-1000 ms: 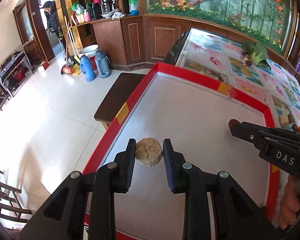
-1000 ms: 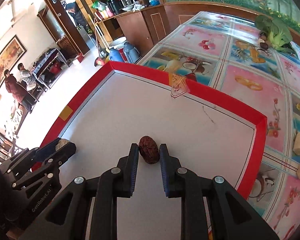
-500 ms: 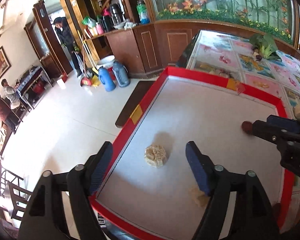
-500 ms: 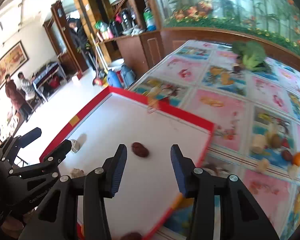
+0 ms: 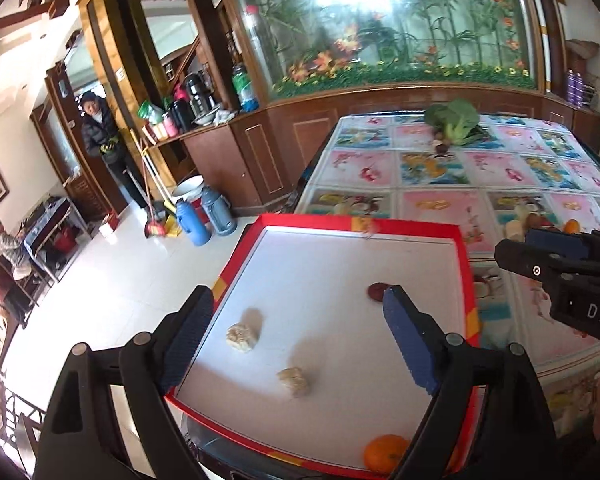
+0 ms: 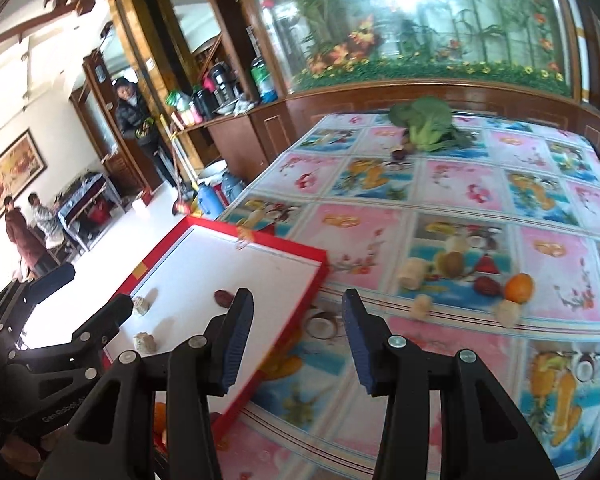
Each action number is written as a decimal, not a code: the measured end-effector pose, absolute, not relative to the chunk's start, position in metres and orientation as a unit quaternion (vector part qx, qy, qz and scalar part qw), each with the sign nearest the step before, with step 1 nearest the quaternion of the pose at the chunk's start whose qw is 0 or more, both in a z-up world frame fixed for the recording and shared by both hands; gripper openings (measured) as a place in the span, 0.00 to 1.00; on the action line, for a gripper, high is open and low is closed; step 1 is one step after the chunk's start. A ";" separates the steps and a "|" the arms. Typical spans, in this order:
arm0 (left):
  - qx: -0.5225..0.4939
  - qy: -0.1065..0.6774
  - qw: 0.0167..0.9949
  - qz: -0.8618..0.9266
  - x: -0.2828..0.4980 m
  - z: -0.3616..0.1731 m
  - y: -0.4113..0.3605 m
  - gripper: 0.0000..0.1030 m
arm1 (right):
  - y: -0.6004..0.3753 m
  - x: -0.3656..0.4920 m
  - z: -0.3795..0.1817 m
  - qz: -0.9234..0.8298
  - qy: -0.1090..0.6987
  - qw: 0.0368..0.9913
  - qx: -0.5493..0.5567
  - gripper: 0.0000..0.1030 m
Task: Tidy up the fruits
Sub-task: 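Move both grippers back toward the bread cubes on the table, then grasp a bread cube with the left gripper while the right grasps another bread cube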
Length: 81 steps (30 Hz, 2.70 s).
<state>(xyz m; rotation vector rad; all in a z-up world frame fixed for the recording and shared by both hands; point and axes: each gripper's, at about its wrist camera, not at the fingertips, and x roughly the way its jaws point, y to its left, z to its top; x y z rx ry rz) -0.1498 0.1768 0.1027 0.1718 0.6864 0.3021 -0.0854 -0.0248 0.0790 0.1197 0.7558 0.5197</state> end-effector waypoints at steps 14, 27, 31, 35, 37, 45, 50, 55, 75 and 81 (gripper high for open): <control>0.127 0.333 0.927 0.114 -0.151 0.109 0.115 0.85 | -0.126 -0.092 0.054 0.176 0.369 0.908 0.092 0.45; 0.139 0.415 0.899 0.025 -0.147 0.058 0.066 0.87 | -0.186 -0.094 0.025 0.125 0.404 0.897 0.130 0.45; 0.147 0.429 0.891 0.000 -0.148 0.048 0.054 0.87 | -0.166 -0.079 0.023 0.135 0.415 0.895 0.097 0.45; 0.148 0.433 0.889 -0.001 -0.148 0.046 0.054 0.87 | -0.150 -0.054 0.023 0.131 0.414 0.899 0.061 0.45; 0.146 0.434 0.889 0.002 -0.147 0.046 0.057 0.87 | -0.149 -0.042 0.018 0.123 0.425 0.895 0.059 0.45; 0.145 0.437 0.888 0.005 -0.144 0.046 0.058 0.87 | -0.147 -0.021 0.002 0.123 0.459 0.877 0.071 0.38; 0.125 0.450 0.884 -0.016 -0.129 0.048 0.055 0.87 | -0.145 -0.025 0.000 0.125 0.455 0.879 0.063 0.18; 0.117 0.461 0.879 -0.026 -0.094 0.046 0.041 0.87 | -0.150 -0.024 0.001 0.143 0.459 0.871 0.098 0.16; 0.080 0.501 0.856 -0.104 -0.004 0.011 -0.011 0.33 | -0.154 -0.022 -0.001 0.134 0.461 0.872 0.095 0.17; 0.065 0.500 0.856 -0.114 0.002 0.010 -0.013 0.19 | -0.152 -0.023 -0.001 0.136 0.457 0.874 0.091 0.17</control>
